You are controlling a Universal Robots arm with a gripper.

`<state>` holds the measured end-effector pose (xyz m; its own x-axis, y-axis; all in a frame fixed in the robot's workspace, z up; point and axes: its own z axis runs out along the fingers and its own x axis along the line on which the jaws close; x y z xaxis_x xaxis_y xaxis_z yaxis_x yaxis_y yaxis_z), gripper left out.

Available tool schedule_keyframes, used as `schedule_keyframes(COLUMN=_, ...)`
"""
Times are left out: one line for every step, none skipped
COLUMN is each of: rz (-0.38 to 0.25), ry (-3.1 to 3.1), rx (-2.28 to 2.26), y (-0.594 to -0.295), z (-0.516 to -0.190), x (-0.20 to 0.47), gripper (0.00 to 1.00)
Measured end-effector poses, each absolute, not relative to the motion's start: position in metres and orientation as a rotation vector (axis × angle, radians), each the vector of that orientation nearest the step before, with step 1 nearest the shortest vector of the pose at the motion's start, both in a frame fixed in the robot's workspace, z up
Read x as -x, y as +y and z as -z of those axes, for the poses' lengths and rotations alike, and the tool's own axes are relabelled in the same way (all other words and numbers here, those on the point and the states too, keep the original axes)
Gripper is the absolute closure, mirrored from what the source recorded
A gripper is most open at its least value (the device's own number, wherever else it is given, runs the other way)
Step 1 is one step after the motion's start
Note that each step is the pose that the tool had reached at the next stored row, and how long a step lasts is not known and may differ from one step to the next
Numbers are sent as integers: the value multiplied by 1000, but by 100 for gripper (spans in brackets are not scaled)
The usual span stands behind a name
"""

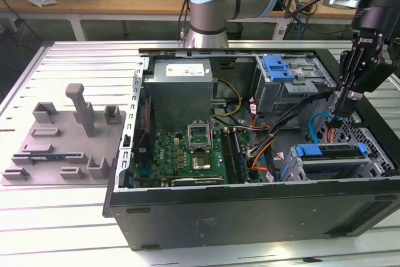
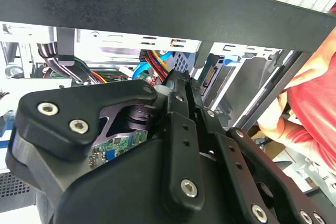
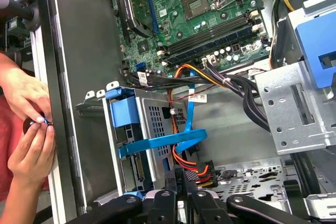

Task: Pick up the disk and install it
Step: 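Insert the first disk wire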

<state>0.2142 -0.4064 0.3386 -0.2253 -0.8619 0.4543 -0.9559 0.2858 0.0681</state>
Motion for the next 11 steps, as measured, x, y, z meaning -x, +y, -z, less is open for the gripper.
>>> schedule_keyframes(rz=-315, ry=-2156, rx=-1634, y=-406, z=-339, x=-214, gripper=83)
schedule_keyframes(rz=-315, ry=-2156, rx=-1634, y=-406, z=-339, x=-214, gripper=83)
schedule_keyframes(rz=-315, ry=-2156, rx=-1634, y=-406, z=-338, x=-214, gripper=83)
schedule_keyframes(rz=-315, ry=-2156, rx=-1634, y=-406, z=-338, x=-214, gripper=83)
schedule_keyframes(rz=-315, ry=-2156, rx=-1634, y=-406, z=-338, x=-214, gripper=83)
schedule_keyframes(rz=-315, ry=-2156, rx=-1634, y=-406, z=-338, x=-214, gripper=83)
schedule_keyframes(rz=-315, ry=-2156, rx=-1634, y=-406, z=-338, x=-214, gripper=83)
schedule_keyframes(rz=-315, ry=-2156, rx=-1634, y=-406, z=-338, x=-214, gripper=82)
schedule_keyframes(rz=-315, ry=-2156, rx=-1634, y=-406, z=-338, x=-214, gripper=82)
schedule_keyframes(rz=-315, ry=-2156, rx=-1634, y=-406, z=-338, x=-214, gripper=75)
schedule_keyframes(rz=-315, ry=-2156, rx=-1634, y=-406, z=-338, x=-214, gripper=75)
